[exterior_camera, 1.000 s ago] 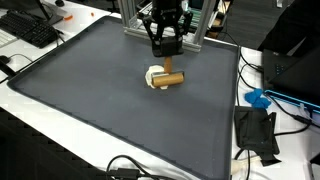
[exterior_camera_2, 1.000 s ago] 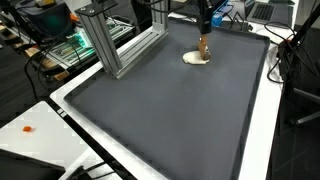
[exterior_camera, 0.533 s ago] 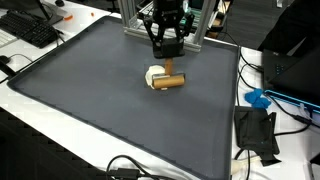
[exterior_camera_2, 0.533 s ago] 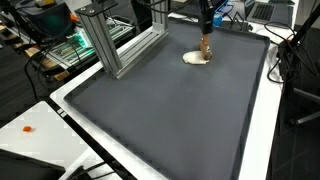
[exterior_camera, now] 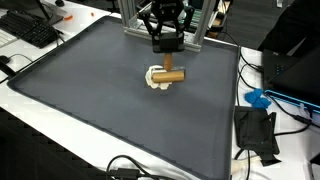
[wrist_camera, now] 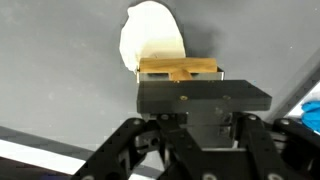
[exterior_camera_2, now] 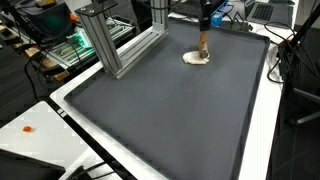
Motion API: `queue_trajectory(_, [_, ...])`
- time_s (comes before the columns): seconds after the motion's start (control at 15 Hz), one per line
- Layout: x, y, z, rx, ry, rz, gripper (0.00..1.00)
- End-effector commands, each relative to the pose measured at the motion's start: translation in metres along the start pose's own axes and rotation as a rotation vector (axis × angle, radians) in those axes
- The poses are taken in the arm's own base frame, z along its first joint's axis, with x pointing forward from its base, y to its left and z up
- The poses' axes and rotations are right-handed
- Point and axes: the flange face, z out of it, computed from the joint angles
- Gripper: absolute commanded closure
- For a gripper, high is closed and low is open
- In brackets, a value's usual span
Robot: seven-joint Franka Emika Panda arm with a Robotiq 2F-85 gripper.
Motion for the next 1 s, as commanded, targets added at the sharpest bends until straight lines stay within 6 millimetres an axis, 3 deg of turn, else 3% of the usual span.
queue_trajectory(0.0, [-0.005,-0.002,-0.033,0.003,-0.013,0.084,0.77])
queue_trajectory(0.2, [-0.012,-0.005,-0.06,-0.011,-0.01,0.15,0.77])
queue_trajectory(0.6, [-0.054,-0.014,-0.12,-0.038,0.009,0.304,0.77])
queue_trajectory(0.93, [-0.095,-0.031,-0.141,-0.051,0.01,0.393,0.77])
